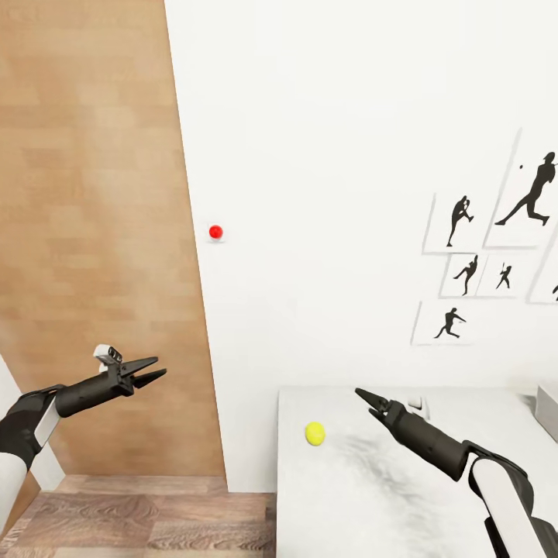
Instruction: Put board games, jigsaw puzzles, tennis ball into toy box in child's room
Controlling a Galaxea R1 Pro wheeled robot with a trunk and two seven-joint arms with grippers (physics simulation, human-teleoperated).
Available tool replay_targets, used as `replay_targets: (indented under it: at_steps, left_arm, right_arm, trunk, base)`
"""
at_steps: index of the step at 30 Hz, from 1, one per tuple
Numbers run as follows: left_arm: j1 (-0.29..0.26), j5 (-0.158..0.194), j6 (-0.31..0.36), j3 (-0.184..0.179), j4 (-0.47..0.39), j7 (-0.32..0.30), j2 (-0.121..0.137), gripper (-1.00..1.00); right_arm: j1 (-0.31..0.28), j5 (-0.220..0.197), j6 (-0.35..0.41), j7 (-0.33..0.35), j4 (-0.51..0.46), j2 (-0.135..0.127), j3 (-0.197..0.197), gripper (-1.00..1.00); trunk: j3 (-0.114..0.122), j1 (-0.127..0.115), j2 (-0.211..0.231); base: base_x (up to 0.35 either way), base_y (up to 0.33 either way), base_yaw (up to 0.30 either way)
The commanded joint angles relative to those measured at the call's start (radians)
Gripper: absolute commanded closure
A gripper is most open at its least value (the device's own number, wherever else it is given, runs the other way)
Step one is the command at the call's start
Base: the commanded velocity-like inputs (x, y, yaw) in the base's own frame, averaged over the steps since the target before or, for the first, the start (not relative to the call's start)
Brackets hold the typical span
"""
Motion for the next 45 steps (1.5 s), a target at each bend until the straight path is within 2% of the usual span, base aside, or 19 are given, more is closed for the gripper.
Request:
replay_targets:
  at_steps: [1,3,4,7,8,10,11,13,15,17,19,21,23,25,29,31,38,45]
  left_arm:
    - [0.000,0.000,0.011,0.001,0.000,-0.004,0.000,-1.00]
    - [0.000,0.001,0.011,0.000,0.000,-0.004,0.000,-1.00]
    - [0.000,0.001,0.011,0.000,0.000,-0.004,0.000,-1.00]
    - [0.000,0.001,0.011,0.000,0.000,-0.004,-0.001,-1.00]
    - [0.000,0.001,0.011,0.000,0.000,-0.004,-0.001,-1.00]
    - [0.000,0.001,0.011,0.001,0.000,-0.004,0.000,-1.00]
    - [0.000,0.001,0.011,0.001,0.000,-0.004,0.000,-1.00]
    - [0.000,0.000,0.011,0.002,0.000,-0.004,0.001,-1.00]
    - [0.000,0.001,0.011,0.001,0.000,-0.004,0.000,-1.00]
    - [0.000,0.001,0.011,0.001,0.000,-0.004,0.000,-1.00]
    - [0.000,0.001,0.011,0.001,0.000,-0.004,0.000,-1.00]
    - [0.000,0.001,0.011,0.001,0.000,-0.004,0.001,-1.00]
    - [0.000,0.001,0.011,0.001,0.000,-0.004,0.001,-1.00]
    - [0.000,0.001,0.011,0.000,0.000,-0.004,0.001,-1.00]
    - [0.000,0.000,0.011,0.001,0.000,-0.004,0.003,-1.00]
    - [0.000,0.000,0.011,0.002,0.000,-0.004,0.003,-1.00]
    - [0.000,-0.001,0.011,0.002,0.000,-0.004,0.006,-1.00]
    - [0.000,-0.002,0.011,0.002,0.000,-0.004,0.009,-1.00]
  right_arm:
    - [-0.001,0.009,0.001,-0.030,0.000,0.001,0.004,-1.00]
    - [-0.008,0.016,-0.007,-0.161,-0.001,0.009,0.047,-1.00]
    - [-0.017,0.017,-0.009,-0.205,-0.001,0.016,0.063,-1.00]
    - [-0.151,0.019,-0.004,-0.543,0.023,0.097,0.175,-1.00]
    - [-0.175,0.020,-0.004,-0.603,0.032,0.111,0.194,-1.00]
    - [-0.268,0.019,-0.002,-0.834,0.064,0.157,0.257,-1.00]
    - [-0.316,0.016,0.000,-0.931,0.076,0.170,0.277,-1.00]
    - [-0.422,0.012,0.002,-1.057,0.133,0.186,0.303,-1.00]
    - [-0.534,0.012,-0.005,-1.110,0.303,0.205,0.317,-1.00]
    - [-0.641,0.020,-0.033,-1.131,0.543,0.241,0.324,-1.00]
    - [-0.746,0.023,-0.125,-1.136,0.806,0.269,0.335,-1.00]
    - [-0.798,0.037,-0.183,-1.124,0.939,0.277,0.367,-1.00]
    - [-0.823,0.054,-0.205,-1.099,0.995,0.280,0.394,-1.00]
    - [-0.835,0.069,-0.218,-1.056,1.024,0.279,0.416,-1.00]
    - [-0.845,0.088,-0.238,-0.923,1.046,0.278,0.466,-1.00]
    - [-0.846,0.090,-0.248,-0.900,1.047,0.279,0.487,-1.00]
    - [-0.847,0.092,-0.275,-0.874,1.053,0.281,0.566,-1.00]
    - [-0.847,0.091,-0.287,-0.870,1.056,0.276,0.582,-1.00]
  trunk:
    - [0.000,0.000,-0.001]
    - [0.000,0.000,-0.001]
    - [0.000,0.000,-0.001]
    - [0.000,0.000,-0.001]
    - [0.000,0.000,-0.001]
    - [0.000,0.000,-0.001]
    - [0.000,0.000,-0.001]
    - [0.000,0.000,-0.001]
    - [0.000,0.000,-0.001]
    - [0.000,0.000,-0.001]
    - [0.000,0.000,-0.001]
    - [0.000,0.000,-0.001]
    - [0.000,0.000,-0.001]
    - [0.000,0.000,-0.001]
    - [0.000,0.000,-0.001]
    - [-0.001,0.000,-0.001]
    - [-0.007,0.000,-0.001]
    - [-0.018,0.000,-0.001]
  base:
    - [0.003,0.001,0.000]
    - [0.001,0.000,0.000]
    - [0.000,0.000,0.000]
    - [0.000,0.000,0.000]
    - [0.000,0.000,0.000]
    - [0.000,0.000,0.000]
    - [0.000,0.000,0.000]
    - [0.000,0.000,0.000]
    - [0.000,0.000,0.000]
    - [0.000,0.000,0.000]
    - [0.000,0.000,0.000]
    - [0.000,0.000,0.000]
    - [0.000,0.000,0.000]
    - [0.000,0.000,0.000]
    - [0.000,0.000,0.000]
    - [0.000,0.000,0.002]
    - [0.000,0.000,0.075]
    - [0.000,0.000,0.116]
